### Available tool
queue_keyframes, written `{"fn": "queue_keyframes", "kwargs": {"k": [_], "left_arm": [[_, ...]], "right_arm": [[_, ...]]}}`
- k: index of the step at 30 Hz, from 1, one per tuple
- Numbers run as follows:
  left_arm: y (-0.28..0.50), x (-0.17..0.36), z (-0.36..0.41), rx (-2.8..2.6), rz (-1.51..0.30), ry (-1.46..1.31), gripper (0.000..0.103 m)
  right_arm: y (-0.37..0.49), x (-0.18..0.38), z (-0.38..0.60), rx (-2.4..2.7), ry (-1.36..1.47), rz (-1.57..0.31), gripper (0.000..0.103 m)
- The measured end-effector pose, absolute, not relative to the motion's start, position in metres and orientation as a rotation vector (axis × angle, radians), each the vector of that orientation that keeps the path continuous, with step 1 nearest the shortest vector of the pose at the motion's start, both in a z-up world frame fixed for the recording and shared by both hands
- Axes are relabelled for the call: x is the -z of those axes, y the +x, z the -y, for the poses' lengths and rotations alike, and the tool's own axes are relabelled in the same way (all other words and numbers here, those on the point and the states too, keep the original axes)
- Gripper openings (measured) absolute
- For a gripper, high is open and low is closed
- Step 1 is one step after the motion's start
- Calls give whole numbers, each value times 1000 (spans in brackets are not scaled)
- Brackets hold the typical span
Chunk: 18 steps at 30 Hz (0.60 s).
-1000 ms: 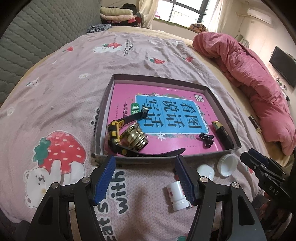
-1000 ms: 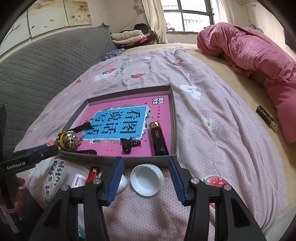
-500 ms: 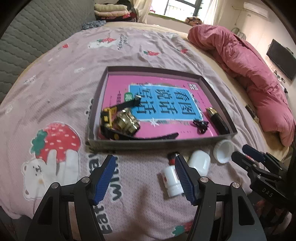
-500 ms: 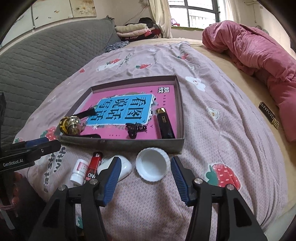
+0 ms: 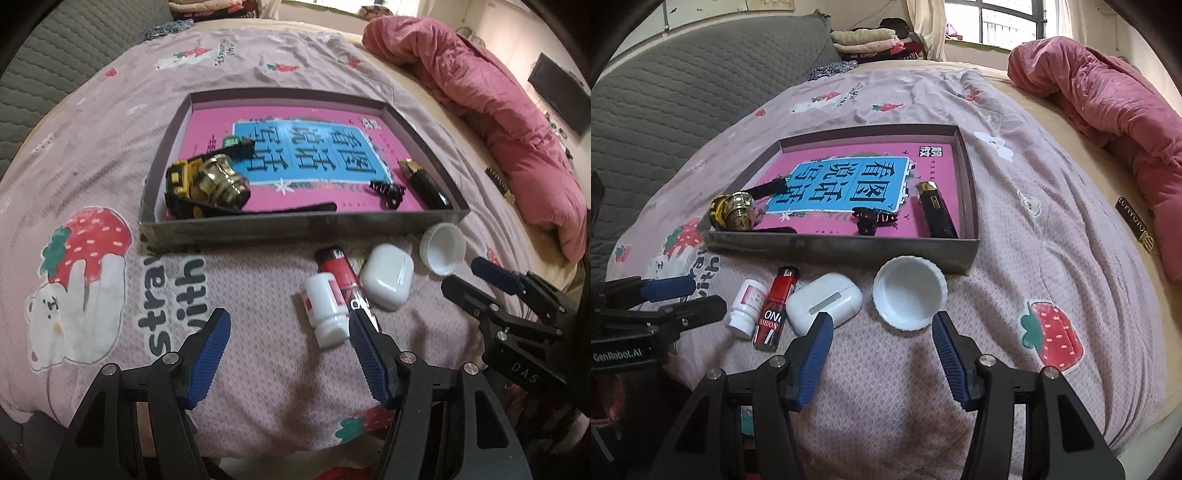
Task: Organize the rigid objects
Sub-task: 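Withdraw both grippers from the tray toward the remaining objects, then close left gripper on white pill bottle while right gripper grasps white bottle cap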
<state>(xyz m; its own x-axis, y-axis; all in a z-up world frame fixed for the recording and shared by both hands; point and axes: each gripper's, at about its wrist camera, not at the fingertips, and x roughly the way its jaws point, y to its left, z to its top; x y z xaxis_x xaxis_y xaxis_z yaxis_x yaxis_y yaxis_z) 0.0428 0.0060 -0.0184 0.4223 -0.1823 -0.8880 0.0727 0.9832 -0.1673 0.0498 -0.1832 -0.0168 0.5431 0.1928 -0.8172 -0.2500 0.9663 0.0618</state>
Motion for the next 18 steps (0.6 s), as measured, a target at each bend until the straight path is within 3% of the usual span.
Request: {"fn": "queue_keyframes", "kwargs": {"k": [18], "left_arm": [[50,29,4,117,-1162,-130,68]], "right_arm": [[53,21,188,-245,-47,-965,55]]}}
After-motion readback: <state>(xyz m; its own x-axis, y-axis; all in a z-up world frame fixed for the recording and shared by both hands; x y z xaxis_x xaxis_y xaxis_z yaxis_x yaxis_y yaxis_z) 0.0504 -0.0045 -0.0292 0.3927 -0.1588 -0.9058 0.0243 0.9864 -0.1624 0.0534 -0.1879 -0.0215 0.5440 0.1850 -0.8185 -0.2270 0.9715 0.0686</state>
